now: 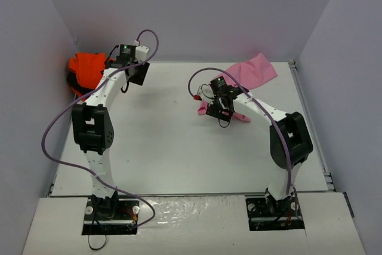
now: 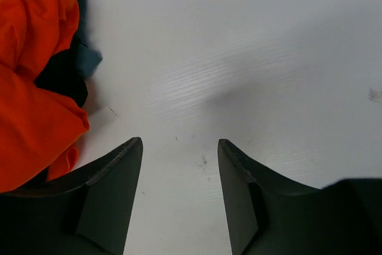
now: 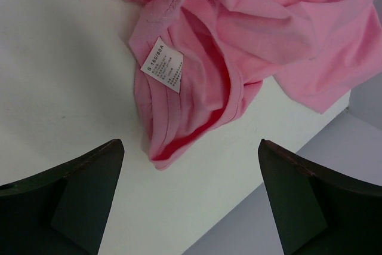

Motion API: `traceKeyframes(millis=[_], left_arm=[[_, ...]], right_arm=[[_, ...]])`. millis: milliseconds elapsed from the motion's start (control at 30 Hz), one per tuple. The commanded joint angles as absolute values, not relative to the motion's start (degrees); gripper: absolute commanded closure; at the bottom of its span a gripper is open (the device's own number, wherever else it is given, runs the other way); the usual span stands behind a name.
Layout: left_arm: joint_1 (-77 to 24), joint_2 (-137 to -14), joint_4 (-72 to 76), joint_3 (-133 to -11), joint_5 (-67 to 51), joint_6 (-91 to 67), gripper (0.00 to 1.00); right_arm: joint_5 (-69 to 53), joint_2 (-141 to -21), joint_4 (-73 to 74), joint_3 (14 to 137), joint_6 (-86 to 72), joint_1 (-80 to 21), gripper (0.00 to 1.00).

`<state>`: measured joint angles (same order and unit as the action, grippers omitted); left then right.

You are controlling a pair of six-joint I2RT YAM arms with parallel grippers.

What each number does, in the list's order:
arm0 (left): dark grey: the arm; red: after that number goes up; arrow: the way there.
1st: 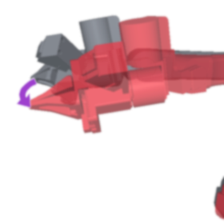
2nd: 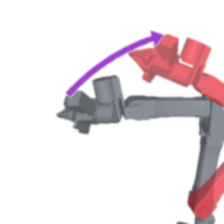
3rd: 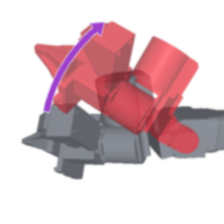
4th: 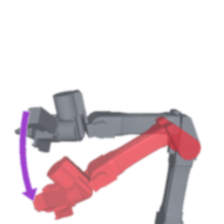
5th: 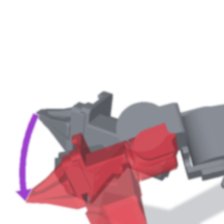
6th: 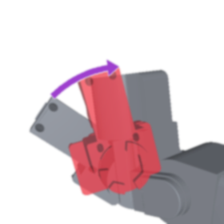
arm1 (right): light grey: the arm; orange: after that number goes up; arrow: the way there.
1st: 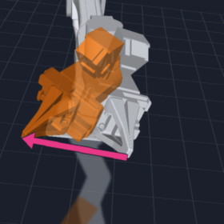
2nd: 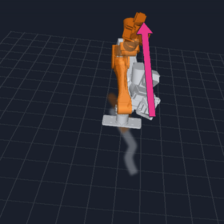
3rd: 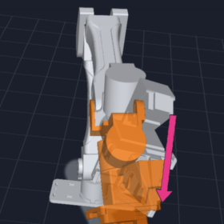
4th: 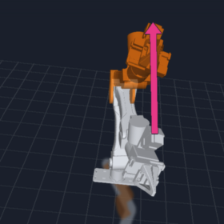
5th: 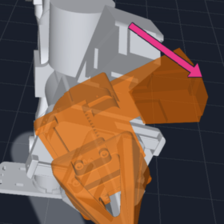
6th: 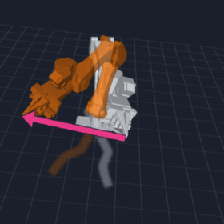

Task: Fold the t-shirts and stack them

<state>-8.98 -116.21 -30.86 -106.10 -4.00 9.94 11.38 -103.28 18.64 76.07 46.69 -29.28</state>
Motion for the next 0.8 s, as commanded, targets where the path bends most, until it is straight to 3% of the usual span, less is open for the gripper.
traceKeyframes(millis=[0,767], left_arm=[[-12.22,-106.94,-26.64,-104.03,-4.21,10.81,0.5],[-5.71,-98.95,-21.53,-92.1,-8.01,9.93,0.49]], right_arm=[[16.97,-105.86,14.52,81.75,50.53,-29.44,0.09],[19.21,-112.84,13.89,86.9,54.6,-36.75,0.15]])
